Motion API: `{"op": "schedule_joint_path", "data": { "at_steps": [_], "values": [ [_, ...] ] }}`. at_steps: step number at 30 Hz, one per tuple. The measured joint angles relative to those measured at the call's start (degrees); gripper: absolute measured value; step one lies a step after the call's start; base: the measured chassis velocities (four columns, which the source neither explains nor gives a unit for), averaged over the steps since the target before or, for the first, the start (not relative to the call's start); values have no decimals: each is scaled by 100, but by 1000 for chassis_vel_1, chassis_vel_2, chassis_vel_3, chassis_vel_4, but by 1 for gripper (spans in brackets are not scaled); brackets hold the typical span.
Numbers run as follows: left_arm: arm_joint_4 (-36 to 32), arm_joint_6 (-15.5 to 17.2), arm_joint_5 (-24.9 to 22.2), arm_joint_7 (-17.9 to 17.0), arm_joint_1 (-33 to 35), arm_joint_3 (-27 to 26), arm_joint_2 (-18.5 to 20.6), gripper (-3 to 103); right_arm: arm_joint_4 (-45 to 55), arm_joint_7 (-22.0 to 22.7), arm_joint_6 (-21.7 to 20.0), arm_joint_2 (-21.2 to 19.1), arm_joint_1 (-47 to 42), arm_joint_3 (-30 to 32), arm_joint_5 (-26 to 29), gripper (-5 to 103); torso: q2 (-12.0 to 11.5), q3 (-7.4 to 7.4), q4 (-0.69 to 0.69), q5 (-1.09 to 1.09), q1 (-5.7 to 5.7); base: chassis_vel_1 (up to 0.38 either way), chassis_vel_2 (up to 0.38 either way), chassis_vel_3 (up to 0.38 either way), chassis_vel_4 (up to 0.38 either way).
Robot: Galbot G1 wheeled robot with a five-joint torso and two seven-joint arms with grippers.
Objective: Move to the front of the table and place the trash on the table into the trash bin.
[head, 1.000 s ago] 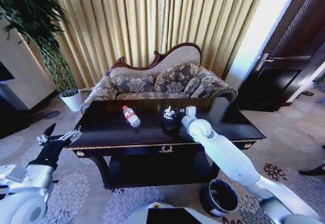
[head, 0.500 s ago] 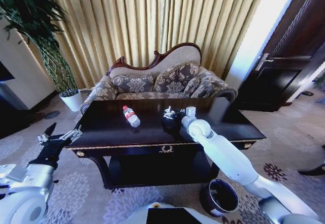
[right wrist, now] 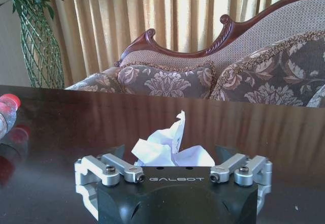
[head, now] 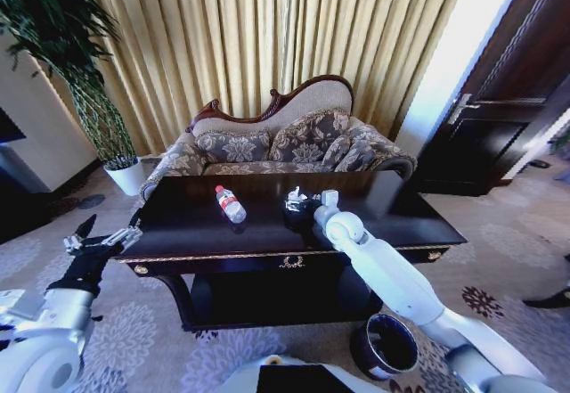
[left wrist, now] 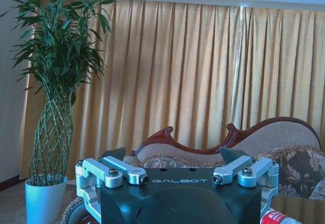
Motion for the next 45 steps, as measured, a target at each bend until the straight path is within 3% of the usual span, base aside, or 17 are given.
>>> {"op": "schedule_joint_path", "data": {
  "at_steps": [3, 5, 10, 12, 22, 24, 26, 38, 43, 45],
  "values": [
    [0, -3, -2, -5, -25, 3, -2, 100, -18, 22, 0, 19, -3, -5, -46, 83, 0, 0, 0, 0, 0, 0, 0, 0, 0],
    [0, -3, -2, -6, -41, 12, -2, 100, -24, 29, 0, 21, -6, -5, -56, 83, 0, 0, 0, 0, 0, 0, 0, 0, 0],
    [0, -3, -2, -9, -61, 37, -3, 100, -23, 55, 11, 7, -41, 29, -66, 56, 0, 0, 0, 0, 0, 0, 0, 0, 0],
    [0, -3, -2, -9, -61, 38, -5, 100, -19, 55, 14, 4, -53, 39, -66, 56, 0, 0, 0, 0, 0, 0, 0, 0, 0],
    [0, -3, -2, -9, -51, 44, -13, 100, 48, 65, 29, -26, -158, 140, -70, 13, 0, 0, 0, 0, 0, 0, 0, 0, 0],
    [0, -3, -2, -9, -49, 43, -13, 100, 58, 66, 29, -28, -164, 151, -69, 13, 0, 0, 0, 0, 0, 0, 0, 0, 0],
    [0, -3, -1, -9, -45, 41, -14, 100, 84, 75, 30, -36, -176, 171, -63, 3, 0, 0, 0, 0, 0, 0, 0, 0, 0],
    [0, -3, -2, -8, -50, 23, -14, 100, 481, 141, 104, -216, -329, 467, 31, 0, 0, 0, 1, 1, 0, 0, 0, 0, 0],
    [0, -3, -28, -15, -91, 12, -13, 100, 1154, 183, 132, -466, -846, 1370, -51, 0, 0, 0, -1, -1, 0, 0, 0, 0, 0],
    [0, -4, -38, -15, -126, 22, -25, 100, 1398, 104, 240, -491, -1336, 1932, -401, 0, 0, 0, -1, 2, 0, 0, 0, 0, 0]
  ]
}}
